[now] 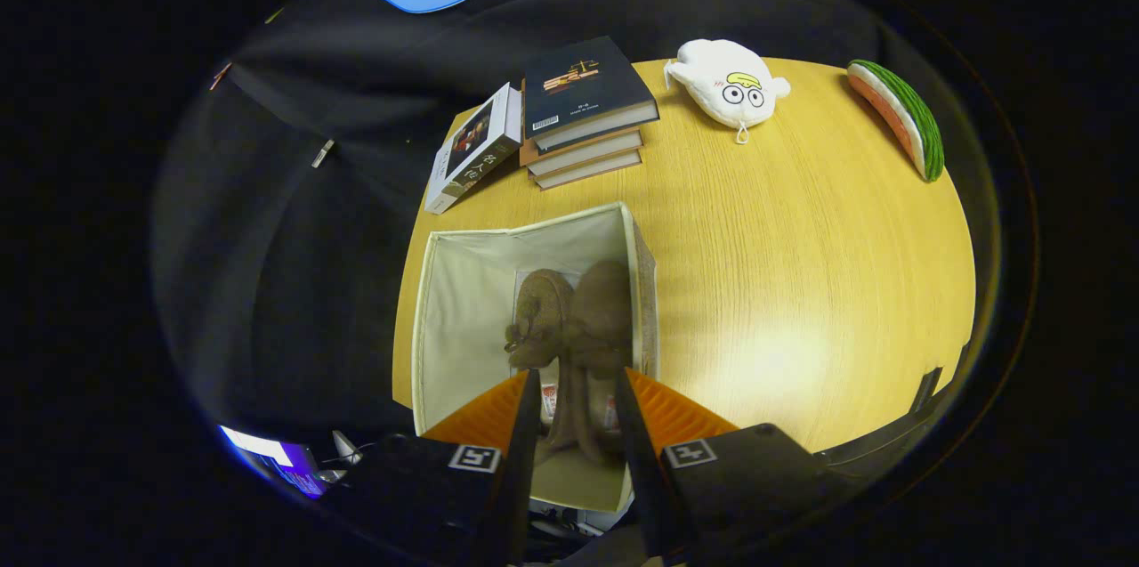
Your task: Open the storage box then place both shoes into the box .Put the left shoe in first, then the right shoe, with the right side of both shoes facing outward in a uniform manner.
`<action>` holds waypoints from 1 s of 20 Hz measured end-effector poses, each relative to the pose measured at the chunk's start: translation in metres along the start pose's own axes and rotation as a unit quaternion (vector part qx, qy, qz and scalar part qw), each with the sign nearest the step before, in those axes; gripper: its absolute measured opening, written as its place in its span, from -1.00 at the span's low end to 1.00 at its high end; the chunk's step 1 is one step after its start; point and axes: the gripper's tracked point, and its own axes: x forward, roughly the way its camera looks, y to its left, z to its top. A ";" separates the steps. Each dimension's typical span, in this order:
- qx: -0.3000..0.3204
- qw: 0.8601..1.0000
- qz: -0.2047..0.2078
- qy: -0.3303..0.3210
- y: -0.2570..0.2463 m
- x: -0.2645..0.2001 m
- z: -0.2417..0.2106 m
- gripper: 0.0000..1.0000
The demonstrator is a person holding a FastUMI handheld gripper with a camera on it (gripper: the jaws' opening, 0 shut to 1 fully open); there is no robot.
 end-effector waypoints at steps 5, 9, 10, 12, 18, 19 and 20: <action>-0.008 1.000 -0.008 -0.009 -0.004 -0.002 0.000 0.78; -0.009 0.999 -0.017 -0.026 -0.014 -0.003 0.009 0.80; -0.008 0.999 -0.022 -0.032 -0.019 -0.005 0.010 0.97; -0.010 0.999 -0.029 -0.041 -0.029 -0.009 0.015 0.98; -0.017 0.993 -0.050 -0.107 -0.071 -0.032 0.041 0.98; -0.020 0.992 -0.055 -0.116 -0.079 -0.034 0.044 0.97; -0.021 0.990 -0.059 -0.124 -0.086 -0.038 0.047 0.98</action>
